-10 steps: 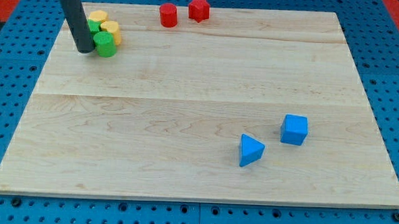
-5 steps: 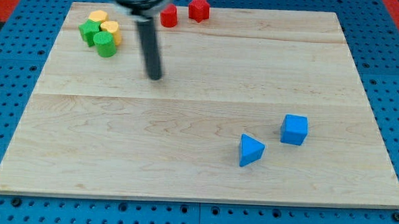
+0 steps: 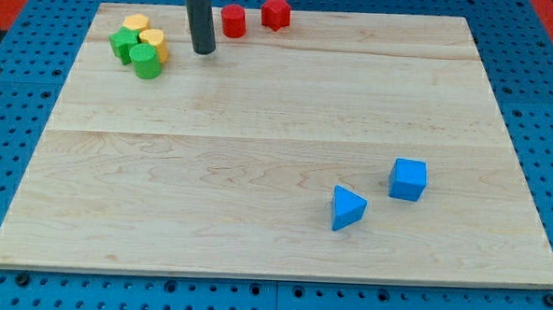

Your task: Push the red star towards the up

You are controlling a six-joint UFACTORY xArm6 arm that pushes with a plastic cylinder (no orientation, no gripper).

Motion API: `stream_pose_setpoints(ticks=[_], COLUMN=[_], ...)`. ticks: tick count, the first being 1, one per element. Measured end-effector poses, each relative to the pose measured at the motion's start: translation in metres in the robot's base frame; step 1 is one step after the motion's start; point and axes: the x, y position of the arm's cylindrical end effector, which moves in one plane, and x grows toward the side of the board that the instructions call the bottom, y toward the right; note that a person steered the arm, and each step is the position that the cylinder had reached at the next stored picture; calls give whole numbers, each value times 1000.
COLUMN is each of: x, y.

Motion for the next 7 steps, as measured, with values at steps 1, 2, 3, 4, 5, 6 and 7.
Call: stream_pose_setpoints(ticks=[1, 2, 3, 4, 5, 6, 7], x=[-22, -77, -85, -87, -85, -85, -86], y=[-20, -21, -19, -5, 61, 166, 234])
